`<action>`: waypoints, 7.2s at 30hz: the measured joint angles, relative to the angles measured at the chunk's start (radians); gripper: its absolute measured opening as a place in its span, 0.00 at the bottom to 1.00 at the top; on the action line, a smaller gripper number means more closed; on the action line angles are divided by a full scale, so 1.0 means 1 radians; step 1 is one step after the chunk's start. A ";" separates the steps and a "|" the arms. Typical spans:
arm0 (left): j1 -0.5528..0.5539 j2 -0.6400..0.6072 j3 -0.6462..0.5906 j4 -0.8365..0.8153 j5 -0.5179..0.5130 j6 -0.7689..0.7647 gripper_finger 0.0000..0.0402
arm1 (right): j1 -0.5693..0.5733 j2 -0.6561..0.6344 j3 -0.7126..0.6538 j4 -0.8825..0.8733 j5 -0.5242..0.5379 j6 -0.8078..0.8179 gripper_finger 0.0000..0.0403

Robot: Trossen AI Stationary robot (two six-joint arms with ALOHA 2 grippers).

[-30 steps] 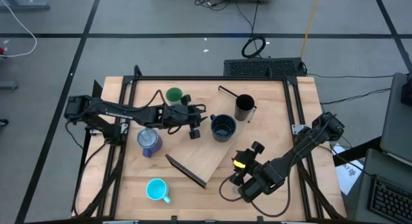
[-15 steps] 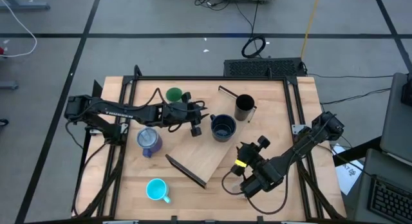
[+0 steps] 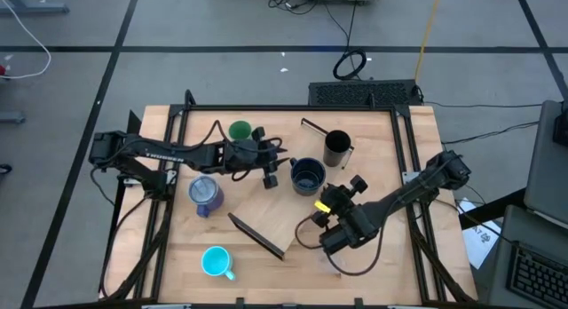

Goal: Stack small to large cups/mugs on shelf
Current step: Put the dark blue cup on the shelf, then put the transparent cup on the shelf

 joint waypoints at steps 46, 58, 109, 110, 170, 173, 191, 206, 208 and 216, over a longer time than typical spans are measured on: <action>-0.082 -0.071 -0.001 -0.023 0.040 0.004 0.29 | 0.120 -0.098 0.000 0.204 -0.116 -0.193 0.14; -0.254 -0.267 -0.001 -0.311 -0.104 -0.088 0.29 | 0.198 -0.118 -0.045 0.449 -0.111 -0.244 0.14; -1.035 -0.433 -0.024 -0.894 -0.370 -0.780 0.29 | 0.302 -0.158 -0.220 0.917 -0.117 -0.369 0.14; -1.045 -0.432 -0.024 -0.892 -0.381 -0.784 0.29 | 0.304 -0.164 -0.220 0.921 -0.119 -0.362 0.14; 0.034 0.025 0.034 -0.008 0.212 0.214 0.29 | 0.255 -0.170 -0.219 0.781 0.047 -0.443 0.14; 0.034 0.031 0.034 0.009 0.214 0.221 0.29 | 0.255 -0.170 -0.219 0.781 0.047 -0.448 0.14; 0.031 0.045 0.034 0.032 0.337 0.248 0.29 | 0.255 -0.170 -0.219 0.772 0.047 -0.462 0.14; -0.024 -0.155 0.033 -0.134 0.307 0.208 0.29 | 0.255 -0.170 -0.219 0.652 0.018 -0.267 0.14; -0.055 -0.202 0.035 -0.160 0.306 0.189 0.29 | 0.255 -0.170 -0.219 0.664 0.016 -0.246 0.14; -0.243 -0.317 0.034 -0.353 0.180 0.086 0.29 | 0.258 -0.171 -0.219 0.989 -0.064 -0.487 0.14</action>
